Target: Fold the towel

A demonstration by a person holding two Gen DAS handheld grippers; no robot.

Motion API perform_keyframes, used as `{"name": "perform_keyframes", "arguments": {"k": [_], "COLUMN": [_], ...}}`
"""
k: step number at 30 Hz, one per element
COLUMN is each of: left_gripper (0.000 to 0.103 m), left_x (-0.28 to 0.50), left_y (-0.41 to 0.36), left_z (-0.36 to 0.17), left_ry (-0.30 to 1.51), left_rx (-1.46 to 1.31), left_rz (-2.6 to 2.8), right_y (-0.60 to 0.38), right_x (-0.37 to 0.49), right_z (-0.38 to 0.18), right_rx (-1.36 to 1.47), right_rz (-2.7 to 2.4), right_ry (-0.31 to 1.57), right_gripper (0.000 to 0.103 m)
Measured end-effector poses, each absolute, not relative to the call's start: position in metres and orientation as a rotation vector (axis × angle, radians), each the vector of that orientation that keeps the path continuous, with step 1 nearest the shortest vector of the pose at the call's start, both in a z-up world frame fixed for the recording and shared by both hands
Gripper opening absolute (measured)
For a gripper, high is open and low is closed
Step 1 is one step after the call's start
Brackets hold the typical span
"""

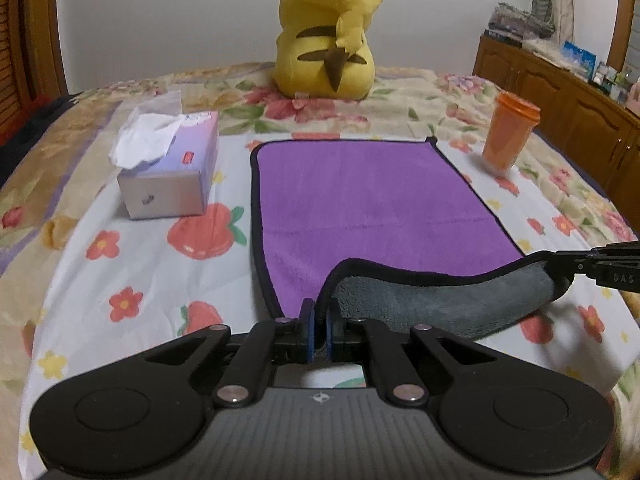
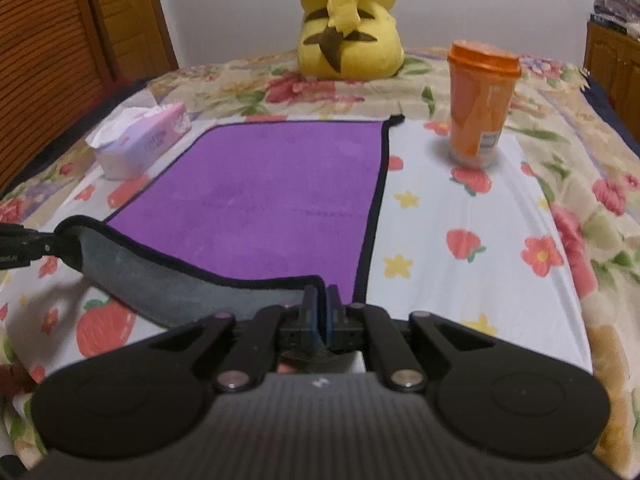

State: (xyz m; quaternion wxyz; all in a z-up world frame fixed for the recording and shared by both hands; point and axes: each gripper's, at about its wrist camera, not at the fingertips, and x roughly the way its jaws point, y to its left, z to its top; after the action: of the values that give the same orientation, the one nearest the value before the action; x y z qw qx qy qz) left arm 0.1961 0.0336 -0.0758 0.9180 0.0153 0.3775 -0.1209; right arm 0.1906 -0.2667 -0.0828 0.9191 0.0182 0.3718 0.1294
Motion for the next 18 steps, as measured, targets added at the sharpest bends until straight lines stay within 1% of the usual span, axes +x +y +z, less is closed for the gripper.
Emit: {"name": "perform_keyframes", "arguments": {"k": [9,18], "left_gripper": [0.007,0.007], "left_x": [0.188,0.187], "left_y": [0.032,0.031], "left_z": [-0.057,-0.049], "left_ry": [0.711,0.679], "left_rx": [0.018,0.017], "left_rz": [-0.265,-0.258], "right_y": [-0.268,-0.271], "right_x": [0.189,0.190], "right_z": [-0.072,-0.060], "right_rx": [0.023,0.039], "right_rz": [0.265,0.278], "right_ry": [0.706,0.656], "right_gripper": [0.005,0.005]}}
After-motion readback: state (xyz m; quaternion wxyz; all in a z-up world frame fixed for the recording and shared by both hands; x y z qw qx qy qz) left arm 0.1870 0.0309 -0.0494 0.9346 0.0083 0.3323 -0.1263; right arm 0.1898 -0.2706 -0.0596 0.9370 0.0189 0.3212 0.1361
